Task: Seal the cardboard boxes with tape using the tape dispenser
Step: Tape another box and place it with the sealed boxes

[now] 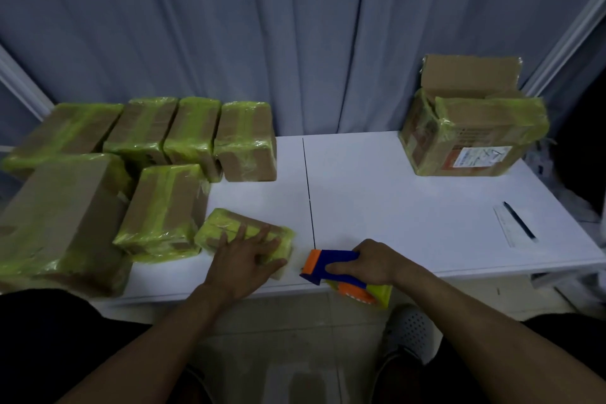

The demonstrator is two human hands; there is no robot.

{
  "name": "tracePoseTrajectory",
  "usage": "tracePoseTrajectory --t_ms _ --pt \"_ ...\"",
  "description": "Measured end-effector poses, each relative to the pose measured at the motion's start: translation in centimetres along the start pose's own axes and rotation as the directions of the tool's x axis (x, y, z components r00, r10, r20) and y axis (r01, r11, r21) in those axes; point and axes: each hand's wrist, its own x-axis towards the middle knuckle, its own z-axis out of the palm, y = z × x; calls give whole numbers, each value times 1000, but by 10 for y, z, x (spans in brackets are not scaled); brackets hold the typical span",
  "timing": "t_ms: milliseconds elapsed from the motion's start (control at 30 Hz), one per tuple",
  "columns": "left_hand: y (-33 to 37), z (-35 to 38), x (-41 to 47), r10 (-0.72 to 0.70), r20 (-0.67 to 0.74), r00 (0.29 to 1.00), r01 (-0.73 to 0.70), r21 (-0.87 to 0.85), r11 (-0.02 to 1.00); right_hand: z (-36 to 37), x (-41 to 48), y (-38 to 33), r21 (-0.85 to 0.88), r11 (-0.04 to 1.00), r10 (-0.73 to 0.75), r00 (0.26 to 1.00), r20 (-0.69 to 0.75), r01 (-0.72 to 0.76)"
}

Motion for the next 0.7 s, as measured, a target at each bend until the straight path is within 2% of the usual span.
tracePoseTrajectory --t_ms 433,633,700 --pt "-15 6 -5 61 -53 997 -64 -58 996 21 37 -33 -85 996 -1 999 37 4" --pt "-14 10 -3 65 -25 998 -66 -46 997 23 34 -37 -111 994 -11 1000 -28 7" --pt "-14 9 -2 56 -19 998 -57 -64 996 30 32 -37 -200 980 -35 994 -101 14"
